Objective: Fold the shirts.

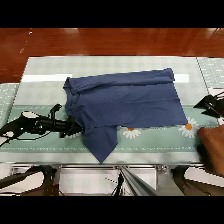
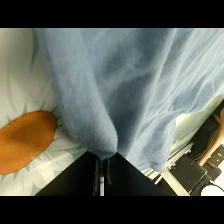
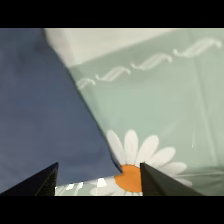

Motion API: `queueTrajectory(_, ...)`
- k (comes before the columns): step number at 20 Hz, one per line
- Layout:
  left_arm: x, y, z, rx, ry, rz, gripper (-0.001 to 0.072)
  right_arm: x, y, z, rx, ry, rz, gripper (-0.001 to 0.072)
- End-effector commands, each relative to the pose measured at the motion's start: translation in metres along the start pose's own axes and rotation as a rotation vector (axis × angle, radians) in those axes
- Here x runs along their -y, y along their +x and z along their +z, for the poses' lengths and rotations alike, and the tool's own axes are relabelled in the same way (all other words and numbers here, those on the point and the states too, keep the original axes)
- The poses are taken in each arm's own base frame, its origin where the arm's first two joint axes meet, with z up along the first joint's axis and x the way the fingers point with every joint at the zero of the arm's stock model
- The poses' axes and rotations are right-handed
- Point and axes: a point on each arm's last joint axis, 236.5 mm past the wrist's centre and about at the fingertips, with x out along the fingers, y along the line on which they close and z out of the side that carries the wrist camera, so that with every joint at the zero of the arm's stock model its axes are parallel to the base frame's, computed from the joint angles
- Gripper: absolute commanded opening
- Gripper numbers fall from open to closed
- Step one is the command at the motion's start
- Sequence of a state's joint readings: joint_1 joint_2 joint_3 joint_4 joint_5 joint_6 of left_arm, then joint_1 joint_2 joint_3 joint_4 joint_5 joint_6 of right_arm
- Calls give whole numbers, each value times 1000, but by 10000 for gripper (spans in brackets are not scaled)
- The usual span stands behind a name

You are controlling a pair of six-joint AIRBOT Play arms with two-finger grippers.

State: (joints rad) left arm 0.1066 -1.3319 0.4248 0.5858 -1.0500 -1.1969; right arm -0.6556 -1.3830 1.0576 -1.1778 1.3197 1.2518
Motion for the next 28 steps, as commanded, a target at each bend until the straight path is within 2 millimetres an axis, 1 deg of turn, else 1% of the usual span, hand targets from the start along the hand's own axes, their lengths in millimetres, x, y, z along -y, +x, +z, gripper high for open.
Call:
queueTrajectory(1, -3, 1, 3, 13, 28, 12, 25, 16, 20, -24, -50, 37, -3, 587)
queueTrajectory(8, -3, 0, 5, 17, 41, 13, 25, 22, 44, -37, -48, 85, -3, 587)
queueTrajectory(10, -3, 0, 5, 18, 48, 13, 25, 20, 50, -40, -48, 101, 12, 587)
queueTrajectory(13, -3, 0, 4, 17, 47, 12, 25, 10, 61, -40, -21, 137, 61, 587)
queueTrajectory(16, -3, 0, 4, 17, 47, 12, 25, -1, 72, -36, -11, 95, 49, 587)
queueTrajectory(17, -3, 0, 5, 17, 47, 12, 26, -9, 79, -37, -26, 82, 48, 587)
queueTrajectory(19, -3, 0, 5, 17, 47, 12, 25, -23, 94, -48, -91, 77, 51, 586)
queueTrajectory(20, -3, 0, 5, 17, 47, 12, 25, -31, 100, -56, -132, 56, 55, 537)
queueTrajectory(21, -3, 0, 5, 18, 47, 12, 25, -38, 103, -62, -159, 24, 57, 381)
queueTrajectory(23, -1, 0, 6, 20, 51, 11, 25, -48, 100, -66, -171, -24, 63, 117)
queueTrajectory(24, 2, -2, 8, 25, 61, 7, 25, -52, 94, -64, -164, -48, 70, 30)
queueTrajectory(25, 9, -7, 13, 36, 93, -1, 24, -57, 83, -60, -146, -72, 76, 30)
queueTrajectory(26, 22, -15, 19, 59, 134, -14, 23, -64, 69, -52, -115, -116, 80, 30)
queueTrajectory(27, 39, -27, 27, 92, 186, -31, 23, -73, 49, -40, -64, -166, 83, 30)
queueTrajectory(28, 64, -45, 36, 140, 260, -53, 23, -84, 28, -25, 7, -199, 87, 30)
